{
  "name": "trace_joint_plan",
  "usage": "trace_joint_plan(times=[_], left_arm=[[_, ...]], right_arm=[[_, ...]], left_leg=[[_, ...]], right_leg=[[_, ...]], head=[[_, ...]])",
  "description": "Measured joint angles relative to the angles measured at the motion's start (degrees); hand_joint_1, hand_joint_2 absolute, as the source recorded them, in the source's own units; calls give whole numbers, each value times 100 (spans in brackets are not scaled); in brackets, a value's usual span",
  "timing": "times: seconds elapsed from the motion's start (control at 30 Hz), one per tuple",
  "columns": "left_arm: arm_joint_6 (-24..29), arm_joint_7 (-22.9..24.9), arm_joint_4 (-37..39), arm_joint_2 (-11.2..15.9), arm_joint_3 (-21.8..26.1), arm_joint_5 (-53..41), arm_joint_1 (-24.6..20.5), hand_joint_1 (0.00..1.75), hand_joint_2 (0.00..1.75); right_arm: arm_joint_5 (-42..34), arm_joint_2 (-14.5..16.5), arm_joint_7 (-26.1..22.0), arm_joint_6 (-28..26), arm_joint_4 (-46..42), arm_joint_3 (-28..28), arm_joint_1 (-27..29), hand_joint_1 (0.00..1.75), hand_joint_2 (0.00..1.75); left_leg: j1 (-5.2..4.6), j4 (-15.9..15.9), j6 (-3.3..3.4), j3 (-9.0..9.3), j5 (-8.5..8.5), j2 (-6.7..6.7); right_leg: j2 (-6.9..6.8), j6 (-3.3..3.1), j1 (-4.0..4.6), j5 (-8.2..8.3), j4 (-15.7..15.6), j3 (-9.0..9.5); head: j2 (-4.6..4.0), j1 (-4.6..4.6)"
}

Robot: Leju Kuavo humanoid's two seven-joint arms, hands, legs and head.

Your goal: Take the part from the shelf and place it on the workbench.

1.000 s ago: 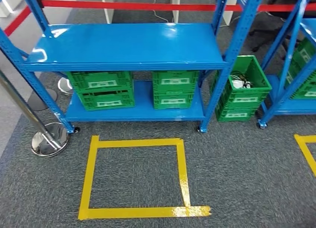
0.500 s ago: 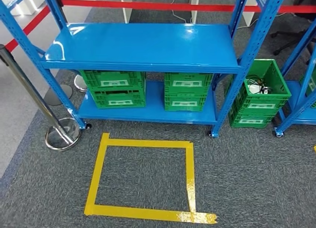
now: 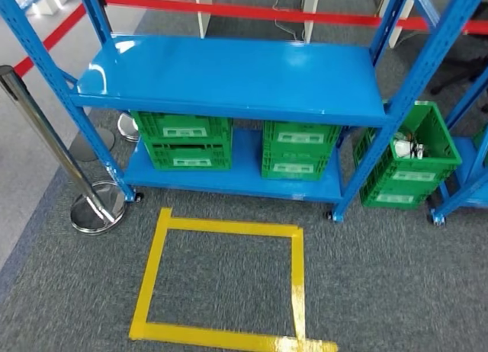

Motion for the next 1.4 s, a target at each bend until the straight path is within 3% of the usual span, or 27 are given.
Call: trace_joint_plan(times=[0.07, 0.13, 0.17, 0.2, 0.23, 0.3, 0.33, 0.37, 0.43, 0.5, 0.57, 0.63, 0.7, 0.73, 0.77, 0.83, 0.87, 0.9, 0.97, 1.03, 1.07, 1.13, 1.2, 1.23, 1.33, 1.37, 1.4], left_arm=[[-2, -1, 0, 3, 1, 0, -2, 0, 0], [-8, -3, 0, -1, 1, 0, 1, 0, 0], [-10, -4, 0, -2, 1, -1, 9, 0, 0], [-10, -5, 0, -3, 2, -1, 17, 0, 0], [-10, -5, 0, -3, 4, -2, 22, 0, 0], [-5, -5, 0, -1, 11, -3, 28, 0, 0], [-2, -5, 0, 0, 15, -7, 24, 0, 0], [4, -3, 0, -1, 18, -10, 16, 0, 0], [11, -1, 0, -3, 20, -16, -15, 0, 0], [14, 1, 1, -6, 20, -17, -39, 0, 0], [15, 1, 1, -8, 22, -17, -38, 0, 0], [15, 1, 1, -8, 26, -17, -17, 0, 0], [16, 1, 1, -6, 28, -17, -1, 0, 0], [17, 1, 1, -3, 28, -17, 4, 0, 0], [19, 1, 2, 1, 30, -16, 13, 0, 0], [22, 9, 3, 9, 34, -16, 37, 0, 0], [26, 15, 4, 9, 37, -15, 46, 0, 0], [29, 21, 5, 8, 40, -14, 47, 0, 0], [33, 23, 7, 7, 42, -10, 35, 0, 0], [33, 19, 7, 14, 48, -12, 21, 0, 0], [32, 17, 7, 16, 52, -14, 16, 0, 0], [29, 16, 7, 13, 58, -18, 3, 0, 0], [26, 16, 7, 9, 61, -19, 3, 0, 0], [25, 16, 7, 8, 62, -19, 5, 0, 0], [6, 15, 7, 11, 67, -27, 2, 0, 0], [-1, 15, 7, 13, 69, -33, -4, 0, 0], [-5, 14, 7, 14, 70, -40, -11, 0, 0]], right_arm=[[-1, 0, -5, 3, 0, 0, -6, 0, 0], [-2, -1, -12, 7, 0, -1, 11, 0, 0], [-3, -2, -18, 10, 0, -1, 31, 0, 0], [-3, -3, -24, 11, 0, -2, 50, 0, 0], [-3, -4, -28, 13, 0, -3, 69, 0, 0], [-4, -4, -37, 14, 5, -5, 98, 0, 0], [-4, -4, -40, 13, 9, -7, 99, 0, 0], [-5, -4, -43, 11, 11, -8, 97, 0, 0], [-5, -2, -45, 8, 11, -10, 79, 0, 0], [-5, 1, -46, 5, 11, -11, 69, 0, 0], [-5, 3, -46, 3, 11, -12, 60, 0, 0], [-5, 4, -46, 2, 11, -13, 62, 0, 0], [-5, 4, -45, 0, 11, -13, 78, 0, 0], [-5, 4, -45, -1, 11, -13, 85, 0, 0], [-4, 5, -45, -1, 11, -13, 93, 0, 0], [-4, 10, -45, 0, 19, -13, 86, 0, 0], [-3, 12, -44, -2, 22, -14, 76, 0, 0], [-2, 13, -44, -4, 25, -15, 62, 0, 0], [2, 14, -44, -7, 22, -17, 29, 0, 0], [5, 15, -47, -6, 20, -18, 5, 0, 0], [6, 15, -46, -6, 19, -19, 1, 0, 0], [7, 15, -45, -7, 19, -25, 7, 0, 0], [8, 15, -45, -7, 20, -31, 21, 0, 0], [8, 15, -46, -7, 20, -34, 26, 0, 0], [7, 11, -50, -9, 23, -39, 43, 0, 0], [7, 10, -54, -10, 23, -40, 38, 0, 0], [8, 11, -61, -12, 24, -42, 34, 0, 0]], left_leg=[[5, -32, 21, 99, -62, -9], [-1, -33, 31, 206, -172, -26], [-3, -33, 32, 289, -240, -39], [-3, -33, 26, 390, -317, -52], [-3, -33, 17, 493, -398, -62], [-9, -28, -21, 674, -573, -75], [-9, -31, -53, 733, -651, -79], [-7, -30, -90, 796, -704, -82], [4, 78, -163, 818, -672, -81], [10, 619, -222, 536, -464, -64], [29, 1345, -283, 24, -473, -44], [59, 1686, -330, -408, -893, -37], [75, 1560, -340, -643, -1192, -34], [77, 1341, -332, -687, -1086, -32], [73, 1046, -309, -704, -767, -22], [42, 541, -251, -722, 61, 0], [23, 410, -211, -719, 322, 5], [8, 355, -179, -704, 410, 3], [18, 256, -114, -597, 366, -12], [41, 140, -57, -453, 328, -19], [46, 111, -34, -387, 293, -21], [46, 91, -3, -269, 182, -27], [46, 91, -5, -110, 52, -47], [47, 91, -15, -16, -16, -56], [31, 106, -83, 208, -211, -67], [21, 110, -115, 238, -256, -69], [11, 120, -144, 260, -281, -72]], right_leg=[[49, 20, -1, -129, 672, -468], [66, 48, 5, -418, 1190, -970], [68, 57, 9, -510, 1217, -1115], [69, 54, 11, -480, 1079, -1183], [70, 41, 11, -296, 802, -1184], [67, -10, 19, 341, 230, -1114], [67, -47, 35, 558, 77, -1062], [67, -94, 53, 665, 13, -1017], [73, -193, 69, 595, -23, -893], [63, -267, 41, 532, -115, -723], [55, -305, 20, 430, -204, -516], [69, -307, 14, 286, -243, -312], [83, -291, 10, 105, -250, -82], [83, -281, 10, 12, -252, 24], [79, -268, 10, -80, -258, 118], [81, -221, 21, -241, -265, 272], [84, -183, 22, -289, -291, 352], [88, -134, 25, -293, -298, 412], [85, -35, 16, -192, -206, 396], [84, 15, 15, -73, 278, 80], [84, 18, 13, -114, 604, -162], [84, 19, 15, -471, 1095, -632], [84, 33, 13, -758, 1106, -901], [83, 36, 12, -669, 918, -940], [79, -13, 16, 274, 108, -891], [81, -55, 21, 494, -25, -865], [82, -104, 28, 561, -53, -851]], head=[[-1, 32], [0, 53], [0, 61], [0, 64], [0, 68], [0, 68], [0, 65], [0, 63], [0, 66], [0, 56], [0, 38], [0, 34], [0, 33], [0, 33], [0, 33], [0, 25], [0, 21], [0, 17], [0, 22], [0, 38], [0, 41], [0, 47], [0, 50], [0, 49], [0, 50], [0, 48], [0, 47]])
